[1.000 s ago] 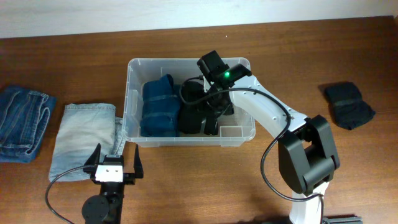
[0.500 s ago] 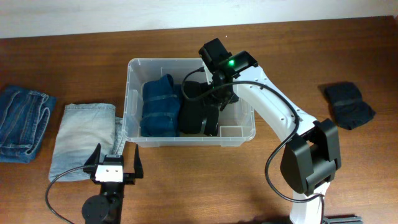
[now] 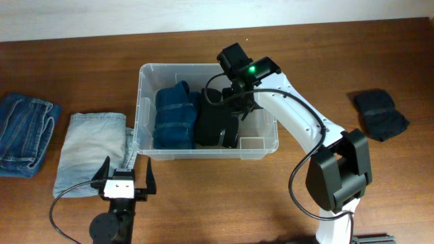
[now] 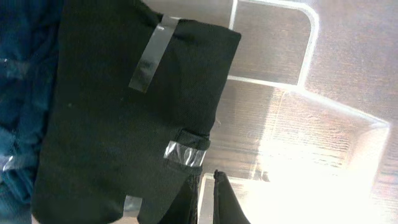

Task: Pack container
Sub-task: 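Lower the black garment into the bin and release it, then move the right gripper right over the remaining small black garment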

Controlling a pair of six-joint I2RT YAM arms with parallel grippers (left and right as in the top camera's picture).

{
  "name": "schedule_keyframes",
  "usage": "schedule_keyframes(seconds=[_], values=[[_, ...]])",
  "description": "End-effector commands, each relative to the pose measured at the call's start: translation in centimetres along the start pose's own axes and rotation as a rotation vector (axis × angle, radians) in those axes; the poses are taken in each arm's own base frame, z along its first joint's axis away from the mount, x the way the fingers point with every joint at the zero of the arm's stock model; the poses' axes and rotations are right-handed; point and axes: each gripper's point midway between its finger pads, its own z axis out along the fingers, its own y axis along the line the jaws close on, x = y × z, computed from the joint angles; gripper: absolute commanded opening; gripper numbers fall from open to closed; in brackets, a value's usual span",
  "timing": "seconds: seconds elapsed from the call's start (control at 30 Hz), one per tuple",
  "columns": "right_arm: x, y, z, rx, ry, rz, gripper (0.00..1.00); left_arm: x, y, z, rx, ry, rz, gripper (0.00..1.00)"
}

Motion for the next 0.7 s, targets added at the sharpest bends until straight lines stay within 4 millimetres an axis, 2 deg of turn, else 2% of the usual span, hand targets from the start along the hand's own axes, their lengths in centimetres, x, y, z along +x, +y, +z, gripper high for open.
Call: schedule_keyframes(seconds=[0.0,0.33,0.67], values=[[0.4,-0.6,1.7,0.032,0.027,0.034,0.04,0.2,0.0,0.0,0.003,-0.002,0.015,0.99],[1.0,-0.6,3.3,0.045,0.064,0.051,0.04,0.2,0.0,0.0,0.003,-0.002,0.015,0.99],[1.4,-0.6,3.6,0.046,0.080,0.068,0.04,0.2,0.0,0.0,0.003,-0.002,0.015,0.99]])
